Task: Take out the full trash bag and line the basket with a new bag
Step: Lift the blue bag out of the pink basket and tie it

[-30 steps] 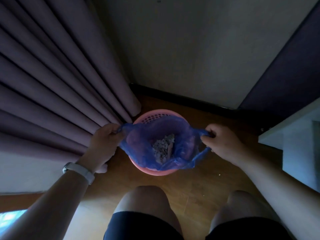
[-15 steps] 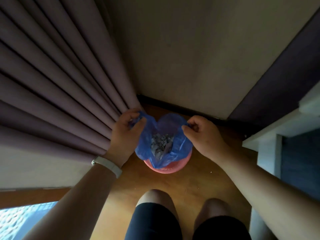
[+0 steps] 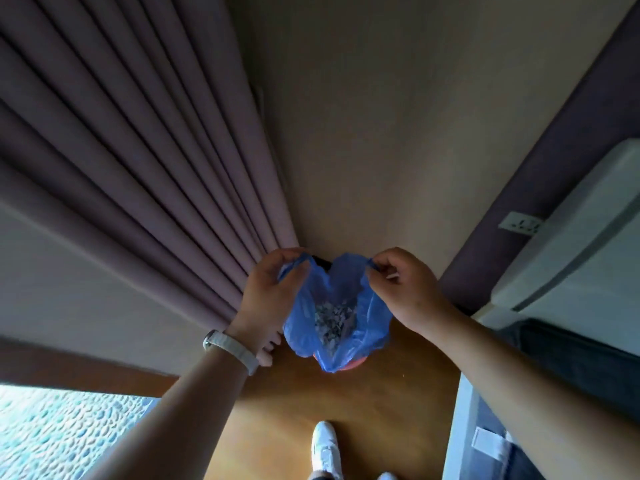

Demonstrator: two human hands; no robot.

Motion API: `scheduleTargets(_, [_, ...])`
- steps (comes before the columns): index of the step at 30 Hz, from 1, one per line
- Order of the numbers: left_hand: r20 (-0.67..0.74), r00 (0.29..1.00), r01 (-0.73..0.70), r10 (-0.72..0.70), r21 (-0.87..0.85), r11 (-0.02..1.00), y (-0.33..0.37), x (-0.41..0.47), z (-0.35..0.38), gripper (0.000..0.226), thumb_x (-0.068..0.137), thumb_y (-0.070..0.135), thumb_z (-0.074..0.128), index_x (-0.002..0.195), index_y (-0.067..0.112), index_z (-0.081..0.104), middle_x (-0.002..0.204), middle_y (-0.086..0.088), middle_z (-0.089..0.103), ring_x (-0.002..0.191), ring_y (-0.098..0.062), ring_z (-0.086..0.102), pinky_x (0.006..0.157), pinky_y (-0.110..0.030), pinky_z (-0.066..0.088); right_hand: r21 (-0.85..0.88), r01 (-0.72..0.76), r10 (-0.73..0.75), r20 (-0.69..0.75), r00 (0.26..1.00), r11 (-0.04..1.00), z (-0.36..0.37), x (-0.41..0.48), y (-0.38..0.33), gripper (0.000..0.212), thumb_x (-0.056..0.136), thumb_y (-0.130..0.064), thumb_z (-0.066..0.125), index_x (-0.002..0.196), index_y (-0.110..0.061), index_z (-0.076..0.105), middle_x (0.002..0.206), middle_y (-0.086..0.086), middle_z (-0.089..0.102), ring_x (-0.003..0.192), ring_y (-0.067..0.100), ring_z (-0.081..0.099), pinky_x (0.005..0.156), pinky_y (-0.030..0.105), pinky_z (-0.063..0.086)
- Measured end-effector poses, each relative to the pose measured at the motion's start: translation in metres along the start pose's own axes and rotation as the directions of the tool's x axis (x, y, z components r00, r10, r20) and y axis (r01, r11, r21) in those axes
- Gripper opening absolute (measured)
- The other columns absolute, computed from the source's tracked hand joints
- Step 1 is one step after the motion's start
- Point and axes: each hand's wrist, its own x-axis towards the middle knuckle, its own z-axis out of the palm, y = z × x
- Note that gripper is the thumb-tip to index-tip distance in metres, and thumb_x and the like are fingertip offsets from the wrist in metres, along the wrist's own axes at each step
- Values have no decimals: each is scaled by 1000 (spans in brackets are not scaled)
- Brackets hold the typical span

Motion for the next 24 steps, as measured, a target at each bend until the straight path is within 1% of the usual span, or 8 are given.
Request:
scheduleTargets(3, [34, 998, -42, 43, -45, 998, 58, -25, -5, 7, 92, 0, 60, 93, 0, 67, 79, -5, 70, 69, -13, 66, 64, -28, 54, 29, 219, -218, -35, 975, 975, -27, -7, -60, 13, 82, -20, 64, 78, -8, 61, 86, 3, 57, 76, 17, 59, 69, 32, 50])
scheduleTargets(6, [13, 996, -88, 90, -95, 992, 100, -49, -8, 14, 91, 1, 62, 81, 9, 66, 65, -1, 66, 58, -12, 60, 54, -25, 49, 80, 334, -331, -50, 942, 939, -46, -17, -104, 10, 83, -15, 64, 81, -6, 62, 90, 3, 59, 80, 14, 60, 72, 25, 47])
scheduleTargets(9, [6, 991, -130, 133, -161, 978, 129, -69, -9, 9, 84, 21, 68, 77, 15, 69, 69, -14, 62, 64, -25, 55, 59, -35, 45, 187, 291, -297, 3, 955, 938, -56, -33, -138, 8, 87, -18, 63, 86, -10, 65, 87, 2, 65, 82, 15, 62, 75, 26, 48])
scheduleTargets(11, [14, 990, -136, 142, -205, 969, 142, -82, -8, 19, 80, 30, 70, 79, 11, 68, 73, -21, 61, 69, -29, 55, 65, -42, 44, 247, 266, -285, 45, 958, 932, -60, -43, -155, 6, 90, -15, 63, 87, -12, 66, 82, 2, 66, 78, 10, 62, 74, 22, 47])
scheduleTargets(13, [10, 991, -125, 133, -272, 954, 153, -96, -7, 19, 81, 28, 69, 80, 9, 69, 73, -19, 62, 69, -28, 56, 68, -42, 45, 316, 265, -295, 50, 954, 911, -60, -54, -169, 8, 92, -12, 61, 84, -11, 63, 76, 6, 63, 71, 8, 58, 68, 20, 46])
scheduleTargets(16, [39, 992, -93, 117, -390, 916, 161, -112, -6, 28, 86, 31, 66, 89, 3, 69, 81, -22, 64, 75, -31, 60, 75, -44, 48, 380, 239, -266, 19, 964, 893, -55, -69, -187, 15, 95, -12, 58, 80, -14, 60, 70, 8, 61, 65, 12, 56, 66, 32, 49])
scheduleTargets(19, [63, 991, -70, 115, -491, 868, 167, -122, -9, 28, 91, 28, 62, 94, 1, 69, 87, -26, 65, 79, -34, 63, 76, -43, 53, 396, 191, -217, 20, 976, 898, -51, -80, -202, 15, 97, -14, 53, 87, -17, 63, 76, 7, 66, 69, 18, 61, 69, 37, 51])
scheduleTargets(24, [120, 967, -135, 224, -505, 853, 181, -123, -33, 10, 86, 17, 66, 89, 7, 67, 82, -20, 66, 71, -28, 64, 67, -35, 57, 360, 186, -216, 44, 975, 914, -50, -88, -224, 24, 98, -9, 47, 95, -22, 67, 73, -7, 66, 68, 6, 60, 67, 26, 49])
